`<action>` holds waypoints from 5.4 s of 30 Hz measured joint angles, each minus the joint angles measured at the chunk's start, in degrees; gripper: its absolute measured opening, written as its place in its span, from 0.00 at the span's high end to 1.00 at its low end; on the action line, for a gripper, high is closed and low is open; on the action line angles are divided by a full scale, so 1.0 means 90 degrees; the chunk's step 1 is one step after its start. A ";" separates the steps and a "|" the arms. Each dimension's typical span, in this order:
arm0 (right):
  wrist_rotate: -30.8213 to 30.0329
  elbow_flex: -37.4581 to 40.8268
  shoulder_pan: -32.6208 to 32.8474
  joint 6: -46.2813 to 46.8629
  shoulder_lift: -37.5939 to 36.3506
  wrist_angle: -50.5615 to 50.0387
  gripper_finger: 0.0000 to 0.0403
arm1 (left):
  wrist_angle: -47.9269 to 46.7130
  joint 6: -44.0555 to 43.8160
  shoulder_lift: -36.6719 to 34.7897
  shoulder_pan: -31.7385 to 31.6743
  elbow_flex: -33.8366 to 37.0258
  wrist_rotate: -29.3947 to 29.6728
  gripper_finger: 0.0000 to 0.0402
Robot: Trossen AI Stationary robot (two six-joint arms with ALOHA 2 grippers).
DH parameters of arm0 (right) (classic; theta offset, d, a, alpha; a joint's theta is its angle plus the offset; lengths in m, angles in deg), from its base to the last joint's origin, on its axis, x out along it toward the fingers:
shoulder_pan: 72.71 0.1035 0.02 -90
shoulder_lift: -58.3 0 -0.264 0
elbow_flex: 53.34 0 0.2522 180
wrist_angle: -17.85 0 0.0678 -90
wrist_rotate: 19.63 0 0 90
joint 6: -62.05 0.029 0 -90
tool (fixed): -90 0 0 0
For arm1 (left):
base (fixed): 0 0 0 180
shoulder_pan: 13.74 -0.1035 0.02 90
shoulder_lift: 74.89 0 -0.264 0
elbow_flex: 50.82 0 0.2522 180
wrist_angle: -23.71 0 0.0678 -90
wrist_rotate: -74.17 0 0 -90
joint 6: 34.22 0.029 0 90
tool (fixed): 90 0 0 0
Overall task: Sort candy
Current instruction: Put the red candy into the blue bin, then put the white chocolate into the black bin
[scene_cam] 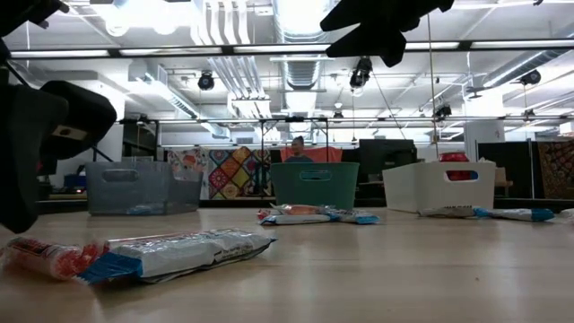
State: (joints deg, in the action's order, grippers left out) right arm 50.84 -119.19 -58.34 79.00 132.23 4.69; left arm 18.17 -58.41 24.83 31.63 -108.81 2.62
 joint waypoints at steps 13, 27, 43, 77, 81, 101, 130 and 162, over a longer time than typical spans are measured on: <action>0.0000 0.0000 0.0000 0.0000 0.0000 -0.0005 0.41 | 0.0356 0.0016 0.0395 0.0000 0.0068 0.0005 0.62; 0.0000 0.0005 0.0000 0.0044 0.0000 0.0005 0.41 | 0.0495 -0.0087 0.0431 0.0010 0.0068 -0.0058 0.89; 0.0561 0.0019 0.0375 -0.1451 0.1446 0.2321 0.41 | 0.0091 0.1525 -0.1800 -0.0086 0.0144 0.1757 0.97; 0.1213 -0.0624 0.0321 -0.2374 0.3466 0.6066 0.79 | 0.4412 0.3084 -0.1421 -0.0826 0.1120 0.3233 0.96; 0.1226 -0.0624 0.0321 -0.2430 0.3458 0.6065 0.92 | 0.4394 0.3082 -0.1421 -0.0823 0.1122 0.3249 0.96; 0.0994 -0.0617 -0.0302 -0.1547 0.2686 0.4176 0.92 | 0.4165 0.2959 -0.1507 -0.0826 0.1127 0.4194 0.59; -0.0212 -0.0906 -0.2804 0.0256 0.1653 -0.0488 0.41 | 0.1875 0.0429 -0.2702 -0.0948 0.1129 0.3653 0.58; 0.1730 -0.1424 -0.0177 0.5108 0.1370 -0.7487 0.41 | -0.0356 0.1456 -0.4036 -0.2817 0.1132 0.1507 0.58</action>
State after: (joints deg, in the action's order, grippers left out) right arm 66.41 -132.01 -59.93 124.98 144.55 -62.69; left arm 14.97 -45.31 -11.49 6.28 -98.63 16.19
